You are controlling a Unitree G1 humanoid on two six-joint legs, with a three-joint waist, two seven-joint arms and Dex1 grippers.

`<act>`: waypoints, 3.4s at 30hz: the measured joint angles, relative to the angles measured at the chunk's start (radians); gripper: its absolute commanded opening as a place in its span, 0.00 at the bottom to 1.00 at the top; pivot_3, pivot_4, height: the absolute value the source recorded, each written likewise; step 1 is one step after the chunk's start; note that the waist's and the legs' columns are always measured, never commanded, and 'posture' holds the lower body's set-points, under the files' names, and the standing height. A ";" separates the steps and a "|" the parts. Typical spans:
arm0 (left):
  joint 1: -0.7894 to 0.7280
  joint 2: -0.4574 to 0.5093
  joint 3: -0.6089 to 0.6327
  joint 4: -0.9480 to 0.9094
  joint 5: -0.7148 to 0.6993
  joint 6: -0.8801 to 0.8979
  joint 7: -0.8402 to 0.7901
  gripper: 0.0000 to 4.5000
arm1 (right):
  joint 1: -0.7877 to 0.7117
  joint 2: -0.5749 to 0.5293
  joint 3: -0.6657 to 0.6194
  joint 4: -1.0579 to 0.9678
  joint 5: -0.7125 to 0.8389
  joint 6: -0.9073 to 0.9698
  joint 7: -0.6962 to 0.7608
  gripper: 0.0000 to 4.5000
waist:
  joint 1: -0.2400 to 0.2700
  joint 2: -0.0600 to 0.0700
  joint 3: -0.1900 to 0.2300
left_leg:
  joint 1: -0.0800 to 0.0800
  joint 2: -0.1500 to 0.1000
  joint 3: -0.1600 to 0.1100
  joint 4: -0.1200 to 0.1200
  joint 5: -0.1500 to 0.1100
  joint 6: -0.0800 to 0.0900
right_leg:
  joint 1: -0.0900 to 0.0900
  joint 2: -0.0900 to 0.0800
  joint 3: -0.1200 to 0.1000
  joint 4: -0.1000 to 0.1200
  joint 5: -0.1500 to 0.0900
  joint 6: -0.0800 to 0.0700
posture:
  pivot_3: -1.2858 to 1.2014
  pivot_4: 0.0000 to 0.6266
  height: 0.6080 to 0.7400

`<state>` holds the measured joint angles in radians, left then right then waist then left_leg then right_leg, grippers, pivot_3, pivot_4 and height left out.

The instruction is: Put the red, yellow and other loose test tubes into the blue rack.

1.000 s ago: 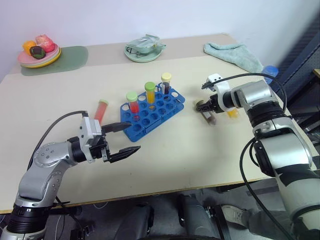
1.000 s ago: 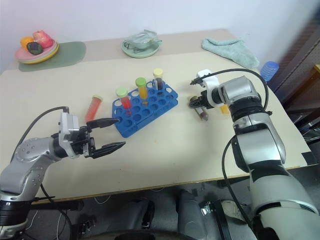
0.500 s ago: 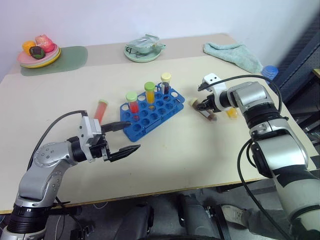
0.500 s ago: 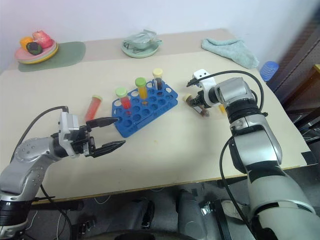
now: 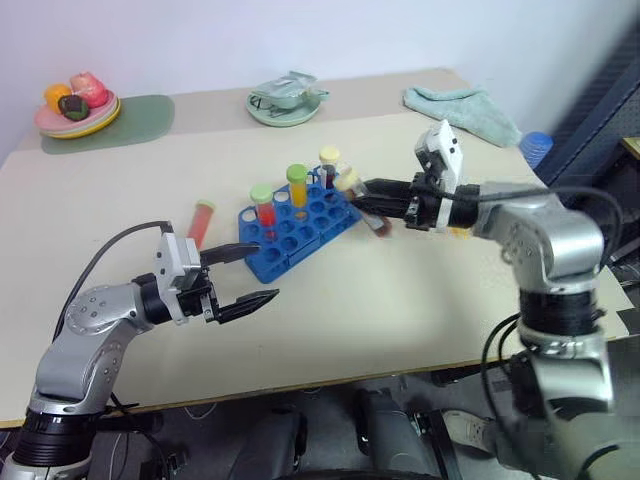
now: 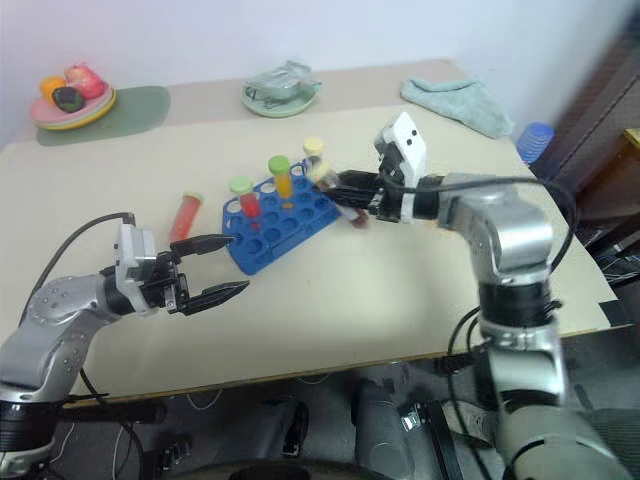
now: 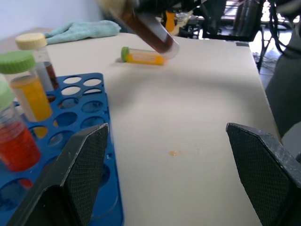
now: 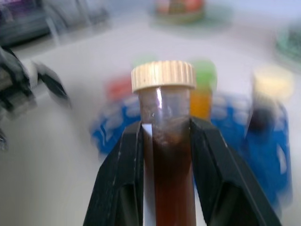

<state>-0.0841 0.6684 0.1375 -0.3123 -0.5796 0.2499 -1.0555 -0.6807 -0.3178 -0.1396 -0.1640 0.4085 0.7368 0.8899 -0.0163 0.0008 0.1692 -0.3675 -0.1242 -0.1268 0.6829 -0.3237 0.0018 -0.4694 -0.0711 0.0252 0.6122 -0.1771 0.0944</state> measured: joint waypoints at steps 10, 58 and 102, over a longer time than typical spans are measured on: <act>-0.042 0.006 0.002 0.053 0.000 0.000 -0.024 0.91 | 0.033 0.272 0.025 0.383 -0.152 -0.753 -0.248 0.20 | -0.004 0.000 0.000 | 0.002 0.000 0.002 -0.001 0.001 -0.002 | 0.000 0.001 0.000 0.001 0.000 0.000 | 0.52 0.24 1.00; 0.082 0.057 0.111 -0.098 -0.044 0.077 0.062 0.91 | -0.225 0.354 -0.106 1.309 -0.073 -1.377 -0.212 0.20 | -0.029 0.001 0.000 | 0.012 0.003 0.003 -0.005 0.001 -0.002 | 0.006 0.006 0.002 0.001 0.000 -0.001 | 0.52 0.24 1.00; -0.084 -0.074 -0.055 0.064 0.004 0.002 0.014 0.91 | 0.070 0.017 0.082 0.135 -0.321 -0.616 -0.406 0.93 | -0.002 0.001 0.001 | 0.011 0.003 0.003 -0.005 0.001 -0.002 | 0.005 0.005 0.002 -0.001 0.000 -0.001 | 0.52 0.24 1.00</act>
<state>-0.1677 0.5941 0.0821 -0.2486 -0.5760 0.2517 -1.0419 -0.6110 -0.3006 -0.0579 -0.0287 0.0877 0.1212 0.4841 -0.0182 0.0019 0.1698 -0.3570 -0.1214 -0.1236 0.6781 -0.3227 -0.0002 -0.4640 -0.0656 0.0276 0.6111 -0.1772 0.0929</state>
